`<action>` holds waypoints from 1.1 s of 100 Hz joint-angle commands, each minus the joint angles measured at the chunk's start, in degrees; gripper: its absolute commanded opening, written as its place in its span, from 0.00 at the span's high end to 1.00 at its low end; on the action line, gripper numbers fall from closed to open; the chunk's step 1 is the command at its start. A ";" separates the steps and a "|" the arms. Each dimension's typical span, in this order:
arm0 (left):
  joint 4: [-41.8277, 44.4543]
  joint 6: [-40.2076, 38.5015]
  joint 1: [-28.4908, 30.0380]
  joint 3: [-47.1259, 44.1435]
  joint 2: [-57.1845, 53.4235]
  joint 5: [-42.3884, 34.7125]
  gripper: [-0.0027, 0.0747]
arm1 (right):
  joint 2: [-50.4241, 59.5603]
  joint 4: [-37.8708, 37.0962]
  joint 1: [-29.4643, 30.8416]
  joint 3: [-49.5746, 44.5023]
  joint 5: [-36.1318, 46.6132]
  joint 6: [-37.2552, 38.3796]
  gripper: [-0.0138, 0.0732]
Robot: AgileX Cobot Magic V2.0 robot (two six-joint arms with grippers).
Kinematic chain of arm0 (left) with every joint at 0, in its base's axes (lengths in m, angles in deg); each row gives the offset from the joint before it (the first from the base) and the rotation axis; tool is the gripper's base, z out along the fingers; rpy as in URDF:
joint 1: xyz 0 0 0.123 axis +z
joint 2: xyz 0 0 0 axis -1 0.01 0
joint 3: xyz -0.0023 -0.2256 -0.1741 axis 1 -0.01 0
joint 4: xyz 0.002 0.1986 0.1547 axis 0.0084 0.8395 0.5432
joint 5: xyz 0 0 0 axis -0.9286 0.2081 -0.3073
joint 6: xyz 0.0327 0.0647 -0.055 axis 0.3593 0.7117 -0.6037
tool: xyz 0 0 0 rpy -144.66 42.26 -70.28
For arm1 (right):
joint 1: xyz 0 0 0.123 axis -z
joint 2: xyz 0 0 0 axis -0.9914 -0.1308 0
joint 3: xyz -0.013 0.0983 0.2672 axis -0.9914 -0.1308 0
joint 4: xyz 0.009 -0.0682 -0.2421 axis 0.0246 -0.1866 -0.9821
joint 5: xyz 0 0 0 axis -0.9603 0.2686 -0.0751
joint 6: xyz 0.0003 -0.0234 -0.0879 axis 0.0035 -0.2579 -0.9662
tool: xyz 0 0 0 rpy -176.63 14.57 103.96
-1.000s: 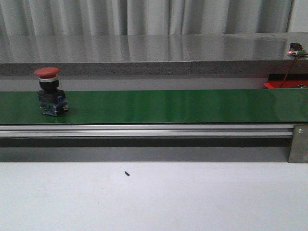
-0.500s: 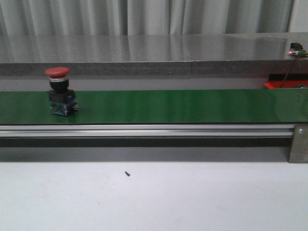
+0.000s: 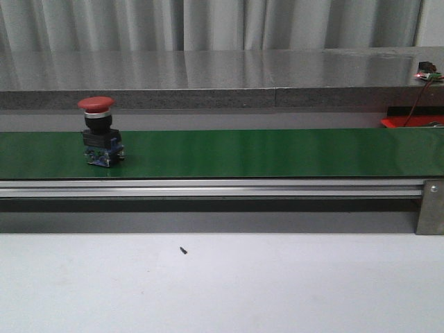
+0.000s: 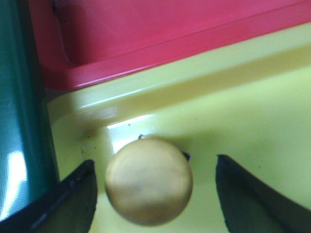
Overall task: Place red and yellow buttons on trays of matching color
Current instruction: 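Move the right gripper back over the red button on the belt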
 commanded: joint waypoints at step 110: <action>-0.63 -0.08 -0.41 1.42 0.56 -3.41 0.99 | 9.81 0.93 -31.83 20.18 -20.87 -11.88 0.21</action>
